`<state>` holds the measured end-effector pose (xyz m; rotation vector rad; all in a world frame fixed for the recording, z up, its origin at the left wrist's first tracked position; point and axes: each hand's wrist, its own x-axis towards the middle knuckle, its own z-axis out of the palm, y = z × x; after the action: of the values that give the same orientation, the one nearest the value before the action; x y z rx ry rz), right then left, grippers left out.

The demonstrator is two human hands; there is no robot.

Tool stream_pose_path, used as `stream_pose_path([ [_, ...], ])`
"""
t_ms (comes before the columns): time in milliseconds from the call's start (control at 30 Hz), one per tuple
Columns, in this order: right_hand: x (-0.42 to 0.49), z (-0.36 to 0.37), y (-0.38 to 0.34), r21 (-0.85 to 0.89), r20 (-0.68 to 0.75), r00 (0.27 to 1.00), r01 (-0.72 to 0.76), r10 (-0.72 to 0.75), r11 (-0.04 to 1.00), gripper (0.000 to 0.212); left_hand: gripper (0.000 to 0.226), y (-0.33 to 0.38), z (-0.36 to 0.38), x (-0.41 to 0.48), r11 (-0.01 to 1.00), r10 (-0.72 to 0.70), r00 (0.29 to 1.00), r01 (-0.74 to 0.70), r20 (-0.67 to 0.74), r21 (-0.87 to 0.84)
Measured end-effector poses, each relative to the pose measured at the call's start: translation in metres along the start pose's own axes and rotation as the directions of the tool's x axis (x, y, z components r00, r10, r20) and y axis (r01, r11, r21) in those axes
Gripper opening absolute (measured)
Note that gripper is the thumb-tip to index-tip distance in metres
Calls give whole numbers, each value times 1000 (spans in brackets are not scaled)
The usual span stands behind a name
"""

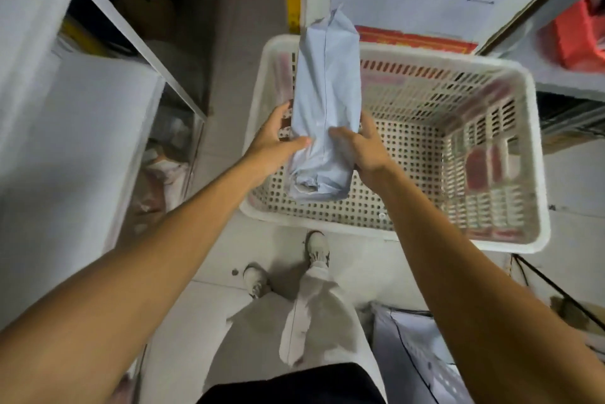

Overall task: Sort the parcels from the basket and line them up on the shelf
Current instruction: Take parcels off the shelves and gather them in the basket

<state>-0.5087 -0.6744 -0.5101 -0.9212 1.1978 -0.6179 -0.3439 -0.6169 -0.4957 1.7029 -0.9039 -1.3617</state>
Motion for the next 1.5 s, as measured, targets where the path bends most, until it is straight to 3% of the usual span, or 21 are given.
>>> stream_pose_path([
  [100,32,-12,35,-6,-5,998,-63,63,998,50,84,-30,16,31,997,-73,997,73,-22,-1],
  [200,67,-21,74,19,17,989,-149,149,989,54,82,-62,29,66,991,-134,991,134,-15,3],
  [400,129,-17,127,47,-4,974,-225,226,973,67,77,-116,38,118,995,-56,998,56,-7,77],
  [467,148,-12,142,46,-16,973,-227,228,973,66,75,-136,37,134,985,-17,996,31,-83,170],
  [533,164,-4,155,3,2,974,-226,226,974,62,71,-152,36,147,946,30,982,32,-186,321],
  [633,183,12,173,-144,28,966,-252,258,957,64,65,-173,36,161,820,50,981,68,-189,569],
  [700,191,16,184,-207,43,961,-260,274,943,70,63,-183,36,165,750,36,980,102,-194,654],
  [800,197,17,192,-241,16,973,-218,228,946,60,59,-192,39,166,663,53,982,102,-183,741],
  [1000,194,16,179,-227,-12,957,-285,290,931,65,53,-177,44,160,662,46,983,102,-176,742],
  [1133,174,16,137,-216,-34,952,-304,304,928,40,57,-157,40,141,768,-108,982,180,-152,615],
  [1300,135,13,82,-502,25,983,-146,183,852,50,57,-112,26,101,873,-171,975,216,-139,437],
  [1500,69,36,3,-671,116,981,-37,153,741,56,52,-38,-11,41,913,-51,997,72,-63,401],
])
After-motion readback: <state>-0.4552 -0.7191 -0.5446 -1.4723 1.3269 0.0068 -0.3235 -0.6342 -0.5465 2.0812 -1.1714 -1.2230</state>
